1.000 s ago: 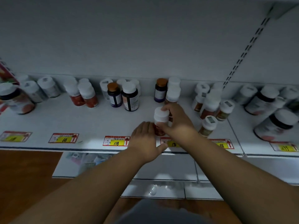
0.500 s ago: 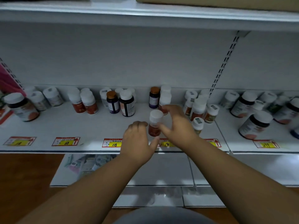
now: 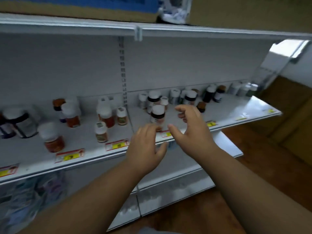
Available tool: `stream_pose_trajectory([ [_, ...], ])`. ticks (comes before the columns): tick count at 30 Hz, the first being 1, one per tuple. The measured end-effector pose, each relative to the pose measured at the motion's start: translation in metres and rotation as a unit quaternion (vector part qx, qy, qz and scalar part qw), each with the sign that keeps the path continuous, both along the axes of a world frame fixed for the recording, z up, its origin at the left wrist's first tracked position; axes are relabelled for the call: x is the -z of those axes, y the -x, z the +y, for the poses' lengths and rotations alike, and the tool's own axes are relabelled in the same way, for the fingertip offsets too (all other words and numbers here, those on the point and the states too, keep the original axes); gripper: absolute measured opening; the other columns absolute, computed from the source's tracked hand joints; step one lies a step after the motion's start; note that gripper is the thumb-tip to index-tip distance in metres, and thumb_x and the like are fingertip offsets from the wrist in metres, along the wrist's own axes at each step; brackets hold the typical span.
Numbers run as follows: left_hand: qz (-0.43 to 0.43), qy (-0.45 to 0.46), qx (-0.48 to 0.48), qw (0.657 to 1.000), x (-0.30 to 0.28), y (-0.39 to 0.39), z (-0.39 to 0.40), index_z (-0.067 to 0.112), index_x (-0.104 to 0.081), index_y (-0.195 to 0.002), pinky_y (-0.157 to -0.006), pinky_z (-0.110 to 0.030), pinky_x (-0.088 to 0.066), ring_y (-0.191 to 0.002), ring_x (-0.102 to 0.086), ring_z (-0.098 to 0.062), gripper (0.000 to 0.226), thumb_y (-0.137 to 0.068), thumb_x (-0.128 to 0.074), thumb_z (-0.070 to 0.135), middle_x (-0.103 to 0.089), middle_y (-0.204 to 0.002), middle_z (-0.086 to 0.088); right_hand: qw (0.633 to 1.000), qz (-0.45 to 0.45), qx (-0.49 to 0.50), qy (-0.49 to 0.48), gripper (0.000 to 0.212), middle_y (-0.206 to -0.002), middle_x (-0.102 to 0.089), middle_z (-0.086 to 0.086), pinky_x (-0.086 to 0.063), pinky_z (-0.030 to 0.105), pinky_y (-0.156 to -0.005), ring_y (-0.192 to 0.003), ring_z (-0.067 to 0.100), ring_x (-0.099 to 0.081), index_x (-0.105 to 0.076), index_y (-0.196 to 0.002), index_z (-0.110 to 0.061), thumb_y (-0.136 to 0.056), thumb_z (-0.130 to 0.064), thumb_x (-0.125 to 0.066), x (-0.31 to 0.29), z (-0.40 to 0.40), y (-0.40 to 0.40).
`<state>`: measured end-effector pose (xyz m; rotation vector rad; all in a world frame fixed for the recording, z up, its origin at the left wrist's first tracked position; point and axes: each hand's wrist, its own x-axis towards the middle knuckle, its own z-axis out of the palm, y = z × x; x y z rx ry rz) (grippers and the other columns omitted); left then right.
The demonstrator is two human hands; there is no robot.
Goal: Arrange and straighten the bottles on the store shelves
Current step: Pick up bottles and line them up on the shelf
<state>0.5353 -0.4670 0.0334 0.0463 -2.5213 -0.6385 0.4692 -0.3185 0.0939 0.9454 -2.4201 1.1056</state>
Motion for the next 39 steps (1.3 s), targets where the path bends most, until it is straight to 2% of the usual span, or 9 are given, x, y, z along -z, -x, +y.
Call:
stream_pose_trajectory([
  [6, 0.001, -0.015, 0.069, 0.998, 0.001, 0.077, 0.108, 0.014, -0.056, -0.119, -0.088, -0.032, -0.042, -0.103, -0.053, -0.02, 0.042, -0.085, -0.059, 0.04, -0.058, -0.113, -0.002, 0.997, -0.03, 0.07, 0.006, 0.043, -0.112, -0.045, -0.011, -0.041, 0.022, -0.087, -0.101, 0.007, -0.051, -0.052, -0.123, -0.021, -0.084, -0.025, -0.069, 0.003, 0.11, 0.058],
  [13, -0.028, -0.006, 0.131, 0.991, 0.009, 0.184, 0.149, 0.023, -0.052, -0.122, -0.088, -0.033, -0.042, -0.105, -0.05, -0.015, 0.041, -0.086, -0.058, 0.041, -0.055, -0.115, 0.005, 0.992, -0.047, 0.112, 0.016, 0.037, -0.114, -0.052, -0.007, -0.047, 0.025, -0.086, -0.101, 0.004, -0.053, -0.055, -0.119, -0.022, -0.085, -0.028, -0.068, 0.017, 0.151, 0.157],
  [18, -0.041, -0.014, 0.15, 0.988, 0.001, 0.259, 0.178, 0.018, -0.053, -0.124, -0.087, -0.026, -0.037, -0.108, -0.048, -0.015, 0.043, -0.087, -0.061, 0.037, -0.054, -0.118, 0.001, 0.987, -0.077, 0.139, 0.0, 0.036, -0.116, -0.053, -0.007, -0.049, 0.027, -0.085, -0.1, 0.003, -0.053, -0.054, -0.119, -0.024, -0.086, -0.031, -0.066, 0.015, 0.185, 0.22],
  [21, -0.047, -0.007, 0.154, 0.987, 0.002, 0.294, 0.194, 0.019, -0.052, -0.127, -0.091, -0.029, -0.043, -0.111, -0.05, -0.016, 0.045, -0.088, -0.06, 0.04, -0.055, -0.121, 0.001, 0.986, -0.092, 0.141, 0.003, 0.036, -0.117, -0.051, -0.008, -0.049, 0.026, -0.086, -0.1, 0.004, -0.052, -0.053, -0.12, -0.025, -0.088, -0.031, -0.066, 0.017, 0.2, 0.259],
  [26, -0.06, -0.012, 0.09, 0.994, 0.015, 0.354, 0.214, 0.017, -0.054, -0.128, -0.091, -0.028, -0.041, -0.111, -0.051, -0.02, 0.048, -0.088, -0.058, 0.041, -0.057, -0.123, -0.003, 0.993, -0.081, 0.089, -0.009, 0.034, -0.112, -0.051, -0.007, -0.044, 0.018, -0.081, -0.096, 0.007, -0.054, -0.056, -0.118, -0.024, -0.086, -0.029, -0.067, 0.034, 0.213, 0.345],
  [28, -0.054, -0.008, 0.051, 0.997, 0.025, 0.377, 0.219, 0.016, -0.054, -0.13, -0.09, -0.025, -0.037, -0.111, -0.051, -0.021, 0.053, -0.087, -0.051, 0.047, -0.056, -0.122, -0.004, 0.997, -0.063, 0.044, -0.002, 0.032, -0.106, -0.052, -0.005, -0.048, 0.025, -0.08, -0.096, 0.016, -0.057, -0.058, -0.114, -0.02, -0.084, -0.022, -0.068, 0.043, 0.212, 0.392],
  [30, -0.071, -0.047, -0.006, 0.996, 0.031, 0.393, 0.226, 0.018, -0.051, -0.132, -0.092, -0.024, -0.034, -0.113, -0.048, -0.019, 0.055, -0.087, -0.048, 0.049, -0.054, -0.124, -0.002, 0.996, -0.084, 0.015, -0.022, 0.035, -0.11, -0.053, 0.0, -0.05, 0.033, -0.083, -0.102, 0.021, -0.058, -0.055, -0.117, -0.025, -0.084, -0.023, -0.067, 0.051, 0.21, 0.434],
  [35, -0.094, -0.083, -0.097, 0.987, 0.037, 0.418, 0.245, 0.021, -0.047, -0.133, -0.095, -0.027, -0.036, -0.114, -0.045, -0.016, 0.053, -0.087, -0.045, 0.048, -0.05, -0.125, 0.001, 0.986, -0.103, -0.053, -0.117, 0.042, -0.121, -0.05, 0.011, -0.037, 0.025, -0.08, -0.104, 0.027, -0.053, -0.047, -0.127, -0.023, -0.088, -0.023, -0.061, 0.077, 0.2, 0.504],
  [39, -0.1, -0.07, -0.146, 0.982, 0.039, 0.41, 0.252, 0.019, -0.05, -0.13, -0.095, -0.03, -0.038, -0.113, -0.047, -0.018, 0.051, -0.087, -0.046, 0.045, -0.051, -0.123, 0.0, 0.979, -0.139, -0.068, -0.13, 0.05, -0.125, -0.049, 0.012, -0.04, 0.028, -0.083, -0.107, 0.03, -0.054, -0.042, -0.133, -0.025, -0.087, -0.019, -0.063, 0.1, 0.193, 0.524],
])
